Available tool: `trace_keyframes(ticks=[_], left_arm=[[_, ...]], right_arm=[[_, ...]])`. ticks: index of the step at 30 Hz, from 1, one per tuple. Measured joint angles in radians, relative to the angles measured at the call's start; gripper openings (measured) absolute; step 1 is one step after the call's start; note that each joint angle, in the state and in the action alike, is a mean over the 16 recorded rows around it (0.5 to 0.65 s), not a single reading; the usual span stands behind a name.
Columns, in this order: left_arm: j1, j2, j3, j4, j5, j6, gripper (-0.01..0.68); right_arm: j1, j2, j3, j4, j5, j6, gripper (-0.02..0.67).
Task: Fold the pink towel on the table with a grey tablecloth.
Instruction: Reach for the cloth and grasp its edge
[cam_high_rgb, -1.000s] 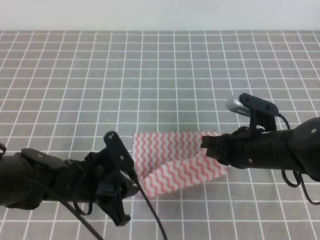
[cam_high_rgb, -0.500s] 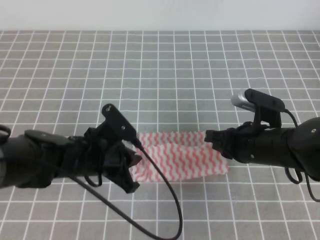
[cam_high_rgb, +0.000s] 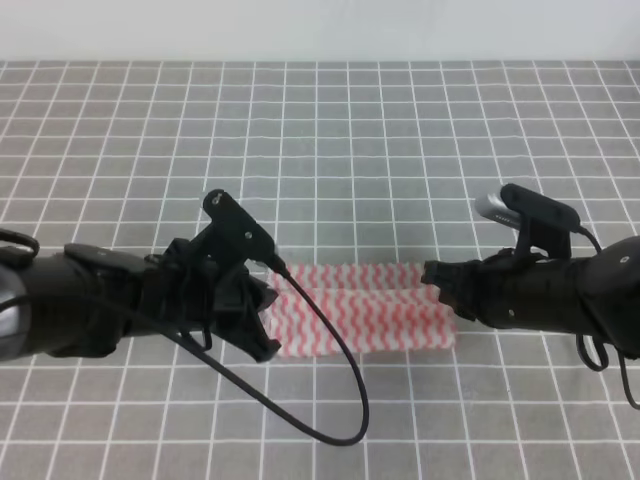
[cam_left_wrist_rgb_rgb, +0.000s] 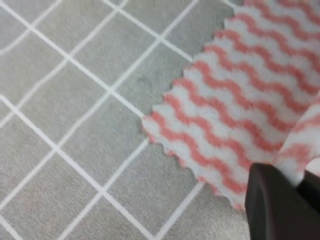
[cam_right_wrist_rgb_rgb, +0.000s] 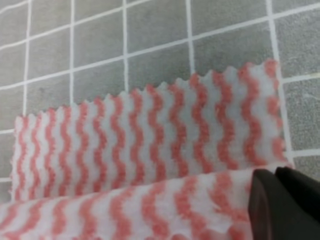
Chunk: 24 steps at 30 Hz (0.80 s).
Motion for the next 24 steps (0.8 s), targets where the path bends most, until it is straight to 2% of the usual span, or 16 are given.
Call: trace_keyframes(ticks=[24], left_arm=[[0.0, 0.068, -0.041, 0.003, -0.051, -0.004, -0.002]], right_arm=[[-0.036, 0.049, -0.048, 0.004, 0.022, -0.008, -0.015]])
